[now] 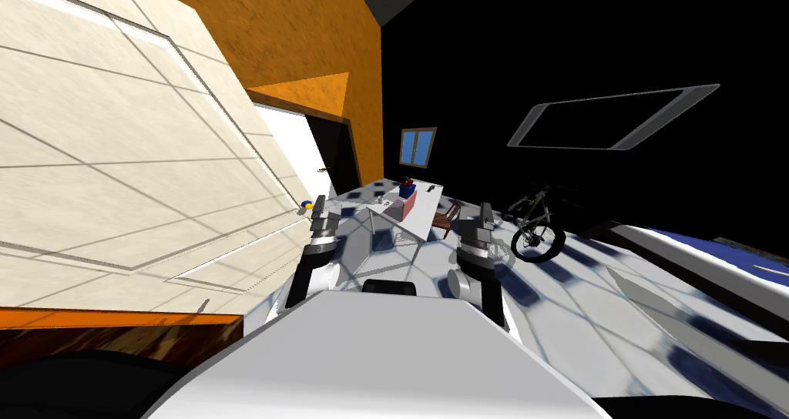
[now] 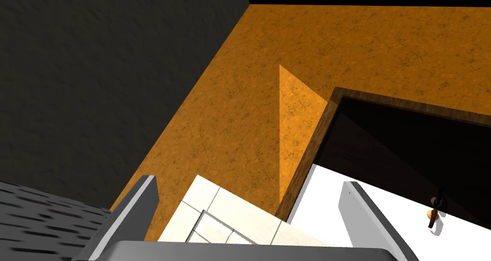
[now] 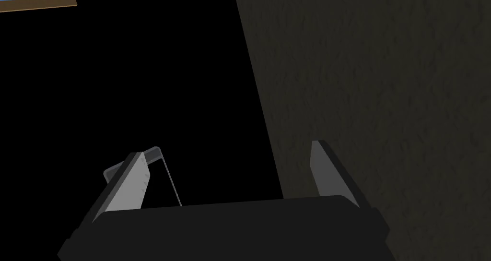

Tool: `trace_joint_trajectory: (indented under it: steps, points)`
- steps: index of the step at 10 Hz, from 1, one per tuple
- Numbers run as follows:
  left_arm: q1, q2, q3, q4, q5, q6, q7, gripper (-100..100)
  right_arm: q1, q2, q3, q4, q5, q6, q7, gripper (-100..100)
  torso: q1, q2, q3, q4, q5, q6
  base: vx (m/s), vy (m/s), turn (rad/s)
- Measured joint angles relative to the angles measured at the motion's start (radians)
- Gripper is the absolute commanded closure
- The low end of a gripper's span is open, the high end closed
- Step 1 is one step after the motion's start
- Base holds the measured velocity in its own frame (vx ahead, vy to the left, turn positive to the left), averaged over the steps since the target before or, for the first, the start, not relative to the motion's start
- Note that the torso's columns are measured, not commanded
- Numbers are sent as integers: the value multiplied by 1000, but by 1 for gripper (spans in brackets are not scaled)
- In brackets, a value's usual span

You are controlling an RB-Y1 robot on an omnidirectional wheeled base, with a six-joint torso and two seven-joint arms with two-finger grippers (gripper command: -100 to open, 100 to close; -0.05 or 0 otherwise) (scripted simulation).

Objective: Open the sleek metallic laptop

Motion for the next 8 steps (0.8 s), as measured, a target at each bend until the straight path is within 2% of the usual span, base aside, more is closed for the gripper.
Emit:
trace_joint_trajectory:
  steps: [2, 8]
  points:
    - [0, 0, 0, 0, 0, 0, 0, 0, 0, 0, 0, 0, 0, 0, 0, 0, 0, 104, -209, 105, 0, 0, 0, 0, 0]
    - [0, 0, 0, 0, 0, 0, 0, 0, 0, 0, 0, 0, 0, 0, 0, 0, 0, 544, -1087, 544, 0, 0, 0, 0, 0]
